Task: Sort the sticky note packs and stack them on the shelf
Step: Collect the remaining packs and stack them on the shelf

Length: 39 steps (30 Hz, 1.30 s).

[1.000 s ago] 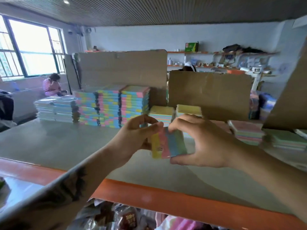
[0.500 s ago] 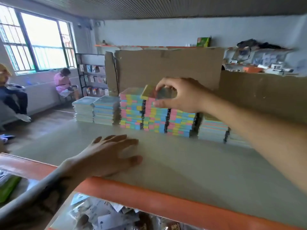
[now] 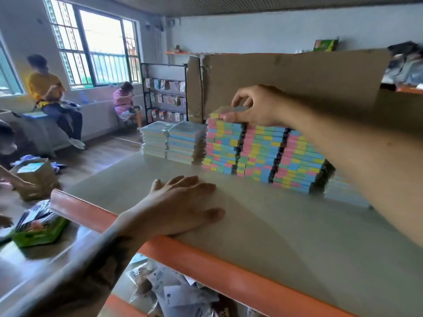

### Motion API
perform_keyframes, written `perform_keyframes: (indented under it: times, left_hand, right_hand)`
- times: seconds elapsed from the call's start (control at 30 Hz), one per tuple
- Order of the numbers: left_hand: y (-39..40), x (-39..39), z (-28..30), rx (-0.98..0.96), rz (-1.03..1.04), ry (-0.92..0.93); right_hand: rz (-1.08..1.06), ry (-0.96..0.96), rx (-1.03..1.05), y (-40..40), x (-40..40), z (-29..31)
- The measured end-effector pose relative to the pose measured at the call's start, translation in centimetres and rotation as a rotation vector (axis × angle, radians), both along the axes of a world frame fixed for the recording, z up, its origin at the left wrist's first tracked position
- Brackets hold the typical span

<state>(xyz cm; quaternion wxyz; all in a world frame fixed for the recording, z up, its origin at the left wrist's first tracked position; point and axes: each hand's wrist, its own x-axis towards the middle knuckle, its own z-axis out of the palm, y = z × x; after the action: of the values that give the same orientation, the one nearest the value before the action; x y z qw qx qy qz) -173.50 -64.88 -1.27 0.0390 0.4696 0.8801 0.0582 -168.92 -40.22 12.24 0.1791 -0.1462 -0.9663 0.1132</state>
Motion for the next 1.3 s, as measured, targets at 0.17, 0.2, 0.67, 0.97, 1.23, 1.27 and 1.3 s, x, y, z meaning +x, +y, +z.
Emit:
perform_keyframes:
  times: [0.17, 0.2, 0.67, 0.97, 1.23, 1.27, 1.3]
  left_hand:
    - [0.0, -0.1, -0.2, 0.010, -0.005, -0.014]
    - [0.0, -0.3, -0.2, 0.011, -0.004, -0.020]
    - [0.1, -0.7, -0.6, 0.032, 0.016, -0.022]
    - [4.4, 7.3, 1.6, 0.137, -0.124, 0.042]
    - [12.7, 21.1, 1.2, 0.101, -0.297, 0.048]
    - [13.7, 22.8, 1.0, 0.100, -0.318, 0.045]
    - [14.8, 24.5, 0.9, 0.102, -0.338, 0.036]
  right_hand:
    - [0.017, -0.023, 0.048, -0.6, 0.4, -0.3]
    - [0.018, -0.028, 0.057, -0.6, 0.5, -0.4]
    - [-0.047, -0.103, 0.224, -1.4, 1.8, -0.3]
    - [-0.039, -0.028, 0.260, -0.7, 14.3, -1.2]
    - [-0.148, -0.021, 0.210, 5.0, 32.7, -5.3]
    - [-0.167, -0.039, 0.195, 5.8, 35.3, -5.9]
    - [-0.183, -0.055, 0.175, 6.6, 37.8, -6.3]
